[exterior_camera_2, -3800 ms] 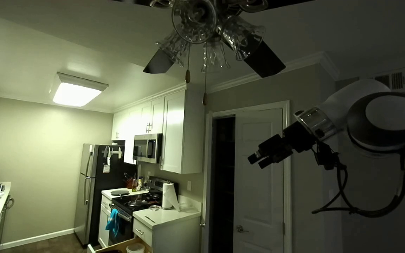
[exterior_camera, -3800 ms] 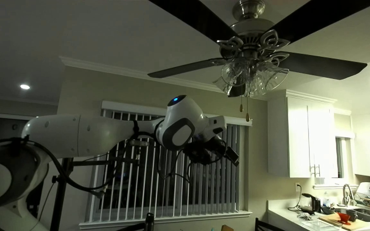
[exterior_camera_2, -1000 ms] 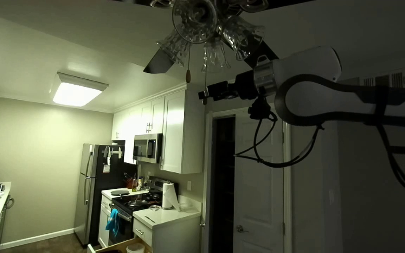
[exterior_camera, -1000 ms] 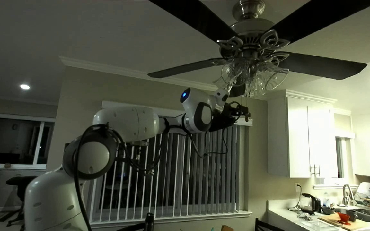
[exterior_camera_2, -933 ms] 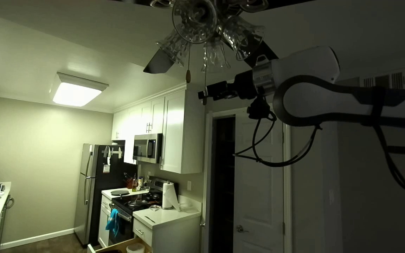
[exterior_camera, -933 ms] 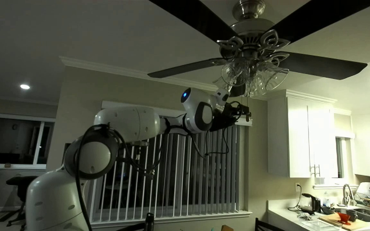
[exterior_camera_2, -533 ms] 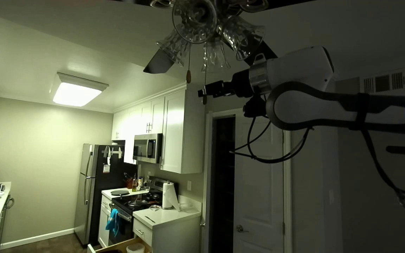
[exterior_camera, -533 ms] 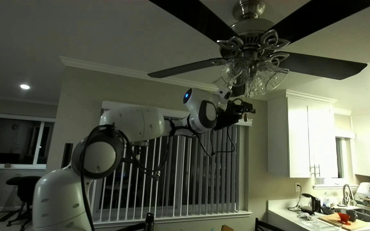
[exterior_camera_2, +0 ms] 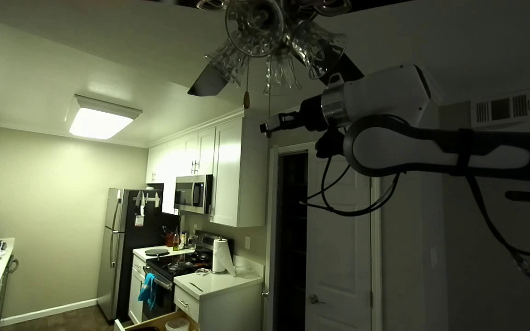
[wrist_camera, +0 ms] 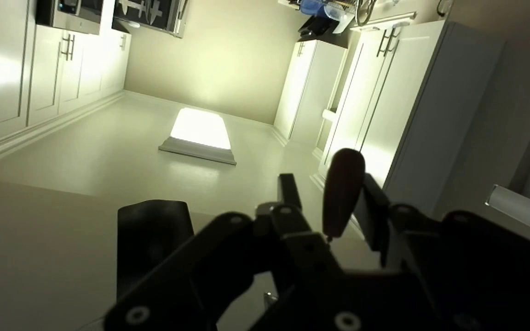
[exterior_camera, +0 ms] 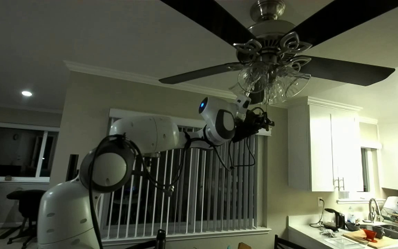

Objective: Turn on the ceiling lights

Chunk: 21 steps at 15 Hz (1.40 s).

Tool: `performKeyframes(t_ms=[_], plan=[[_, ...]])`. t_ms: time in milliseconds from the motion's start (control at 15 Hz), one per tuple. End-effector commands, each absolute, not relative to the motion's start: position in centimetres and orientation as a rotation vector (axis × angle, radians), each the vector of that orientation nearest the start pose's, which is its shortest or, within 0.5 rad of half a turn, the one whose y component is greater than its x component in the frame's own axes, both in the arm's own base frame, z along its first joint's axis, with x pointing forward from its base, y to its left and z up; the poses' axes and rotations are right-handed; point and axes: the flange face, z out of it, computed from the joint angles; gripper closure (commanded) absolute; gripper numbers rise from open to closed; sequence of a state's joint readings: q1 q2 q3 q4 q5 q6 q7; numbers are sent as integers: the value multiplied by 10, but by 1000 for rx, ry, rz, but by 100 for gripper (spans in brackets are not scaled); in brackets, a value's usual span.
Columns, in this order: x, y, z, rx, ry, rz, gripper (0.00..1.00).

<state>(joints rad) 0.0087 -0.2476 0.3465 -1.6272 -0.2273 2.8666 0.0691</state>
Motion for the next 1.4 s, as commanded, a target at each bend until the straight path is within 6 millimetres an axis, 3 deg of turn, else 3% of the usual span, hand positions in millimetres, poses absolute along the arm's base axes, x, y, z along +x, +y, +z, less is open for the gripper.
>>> performKeyframes(t_ms=[0, 133, 200, 400, 733, 1067, 1133, 1200, 1333], plan=[[441, 219, 883, -2217, -561, -2130, 93], [441, 218, 883, -2220, -558, -2132, 97], [442, 217, 883, -2222, -556, -2133, 93], [444, 215, 880, -2244, -561, -2126, 92], [452, 212, 864, -2504, -695, -1967, 92], [443, 216, 881, -2581, -735, -1879, 93], [441, 217, 883, -2586, -735, -1865, 56], [441, 218, 884, -2584, -736, -1864, 55], [445, 219, 875, -2630, -744, -1799, 44]])
